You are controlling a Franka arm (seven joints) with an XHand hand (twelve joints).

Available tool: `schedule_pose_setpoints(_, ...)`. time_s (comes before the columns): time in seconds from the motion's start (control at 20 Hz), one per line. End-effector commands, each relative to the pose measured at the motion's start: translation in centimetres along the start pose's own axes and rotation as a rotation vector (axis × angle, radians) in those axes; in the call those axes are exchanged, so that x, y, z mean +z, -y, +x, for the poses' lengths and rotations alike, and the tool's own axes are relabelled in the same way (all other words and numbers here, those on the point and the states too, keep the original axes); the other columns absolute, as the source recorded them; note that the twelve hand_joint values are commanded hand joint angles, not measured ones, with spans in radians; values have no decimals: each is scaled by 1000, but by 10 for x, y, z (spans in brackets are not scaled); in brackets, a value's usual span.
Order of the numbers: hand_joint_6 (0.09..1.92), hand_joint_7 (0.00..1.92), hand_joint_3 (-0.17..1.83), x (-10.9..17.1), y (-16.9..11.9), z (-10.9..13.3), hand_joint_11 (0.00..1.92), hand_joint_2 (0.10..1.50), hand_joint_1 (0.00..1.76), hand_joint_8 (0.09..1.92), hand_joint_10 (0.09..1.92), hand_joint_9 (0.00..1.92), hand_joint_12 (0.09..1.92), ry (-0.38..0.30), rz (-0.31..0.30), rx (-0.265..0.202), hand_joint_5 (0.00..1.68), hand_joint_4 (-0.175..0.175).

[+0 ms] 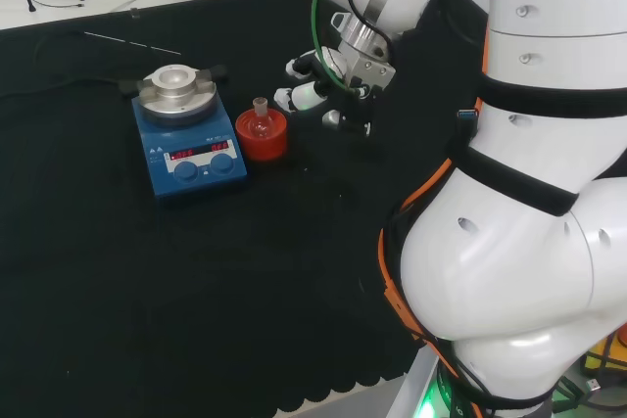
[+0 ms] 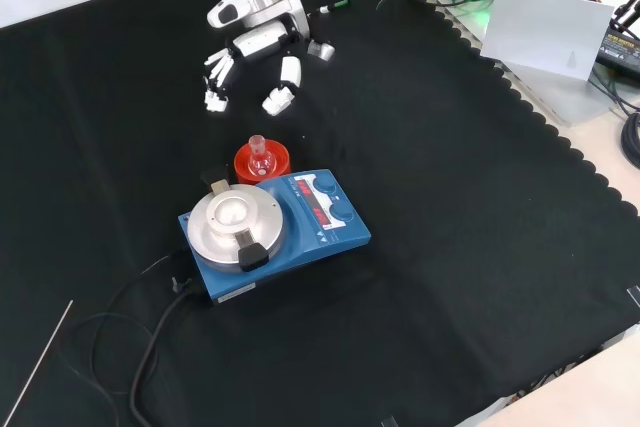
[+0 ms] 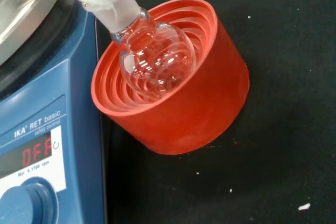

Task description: Pick up the round-bottom flask.

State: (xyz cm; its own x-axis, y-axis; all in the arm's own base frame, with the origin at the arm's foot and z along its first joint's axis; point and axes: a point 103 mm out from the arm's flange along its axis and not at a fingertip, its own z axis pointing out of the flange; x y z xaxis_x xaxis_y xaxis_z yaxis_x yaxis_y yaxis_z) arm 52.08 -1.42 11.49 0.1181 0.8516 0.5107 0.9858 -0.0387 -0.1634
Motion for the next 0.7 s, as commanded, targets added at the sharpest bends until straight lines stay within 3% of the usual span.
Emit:
schedule_pose_setpoints(0.05,87,328,707,13,-6,-7,0,580,853,567,587,402,1301,-41,-8,7,585,-5)
schedule_pose_setpoints(0.7,87,313,699,40,-14,3,0,576,866,568,587,390,1297,-43,25,-27,580,-3)
